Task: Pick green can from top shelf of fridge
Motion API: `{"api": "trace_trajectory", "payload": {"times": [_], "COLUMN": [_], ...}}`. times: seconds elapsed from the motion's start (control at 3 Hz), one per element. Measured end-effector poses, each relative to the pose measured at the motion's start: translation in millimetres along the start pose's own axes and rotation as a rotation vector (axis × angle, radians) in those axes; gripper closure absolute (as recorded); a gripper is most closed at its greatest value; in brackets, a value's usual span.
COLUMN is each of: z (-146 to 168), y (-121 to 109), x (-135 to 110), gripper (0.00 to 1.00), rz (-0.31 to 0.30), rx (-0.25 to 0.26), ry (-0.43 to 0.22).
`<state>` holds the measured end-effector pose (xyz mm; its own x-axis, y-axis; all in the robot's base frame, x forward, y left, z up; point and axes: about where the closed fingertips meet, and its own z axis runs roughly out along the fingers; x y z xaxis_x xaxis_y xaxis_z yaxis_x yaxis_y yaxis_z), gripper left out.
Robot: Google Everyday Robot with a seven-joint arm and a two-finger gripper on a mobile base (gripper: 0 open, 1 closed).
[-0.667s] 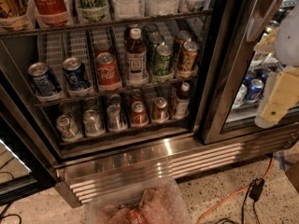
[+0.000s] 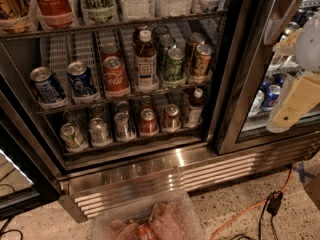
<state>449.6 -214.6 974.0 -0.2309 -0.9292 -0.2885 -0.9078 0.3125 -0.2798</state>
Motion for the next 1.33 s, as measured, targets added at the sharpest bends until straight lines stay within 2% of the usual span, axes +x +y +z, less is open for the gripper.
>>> {"api": "trace_trajectory", "payload": {"times": [0.33,0.67,1.0,1.33], "z": [6,10,10,10], "y": [-17,-29,-37,-37], "x": [-20,-49,-80,-80], "gripper": [0.00,0.00,0.00,0.00], "rz": [0.006,-0.017,-0.055,-0.055], "rx": [0.056,0.086,0.113,0.113], "ry": [-0.118,-0.230,-0.316,-0.316]}}
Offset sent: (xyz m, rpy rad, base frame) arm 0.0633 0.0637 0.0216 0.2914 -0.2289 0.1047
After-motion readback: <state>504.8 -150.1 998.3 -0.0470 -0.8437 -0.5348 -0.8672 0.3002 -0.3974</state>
